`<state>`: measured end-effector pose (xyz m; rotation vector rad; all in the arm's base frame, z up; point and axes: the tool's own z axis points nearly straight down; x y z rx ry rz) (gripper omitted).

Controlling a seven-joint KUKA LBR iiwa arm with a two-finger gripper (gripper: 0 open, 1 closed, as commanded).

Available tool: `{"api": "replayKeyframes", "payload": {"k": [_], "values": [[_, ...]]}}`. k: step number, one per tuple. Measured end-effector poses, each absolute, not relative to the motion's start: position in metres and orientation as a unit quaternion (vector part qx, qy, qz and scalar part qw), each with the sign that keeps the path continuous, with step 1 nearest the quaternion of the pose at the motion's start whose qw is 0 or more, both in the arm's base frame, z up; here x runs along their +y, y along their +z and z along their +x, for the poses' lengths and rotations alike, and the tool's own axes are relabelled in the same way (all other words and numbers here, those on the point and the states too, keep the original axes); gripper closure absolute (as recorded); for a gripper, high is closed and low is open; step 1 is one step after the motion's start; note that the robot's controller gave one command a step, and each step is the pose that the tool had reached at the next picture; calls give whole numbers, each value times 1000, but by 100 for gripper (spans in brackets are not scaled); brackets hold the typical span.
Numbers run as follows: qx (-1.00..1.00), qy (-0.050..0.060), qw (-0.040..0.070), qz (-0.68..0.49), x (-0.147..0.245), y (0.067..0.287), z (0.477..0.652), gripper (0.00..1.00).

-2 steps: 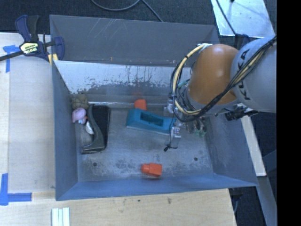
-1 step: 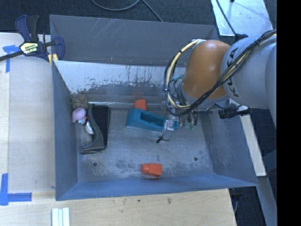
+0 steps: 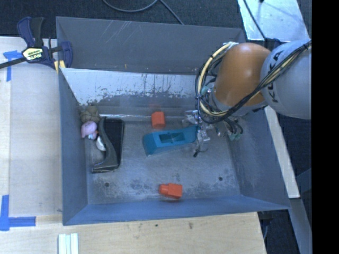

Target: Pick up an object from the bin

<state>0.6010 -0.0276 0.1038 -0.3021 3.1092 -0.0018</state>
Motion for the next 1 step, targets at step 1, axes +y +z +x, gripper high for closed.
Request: {"api": "replayKeyframes", "payload": {"k": [1], "values": [[995, -1, 9, -97, -28, 104, 601, 100]]}}
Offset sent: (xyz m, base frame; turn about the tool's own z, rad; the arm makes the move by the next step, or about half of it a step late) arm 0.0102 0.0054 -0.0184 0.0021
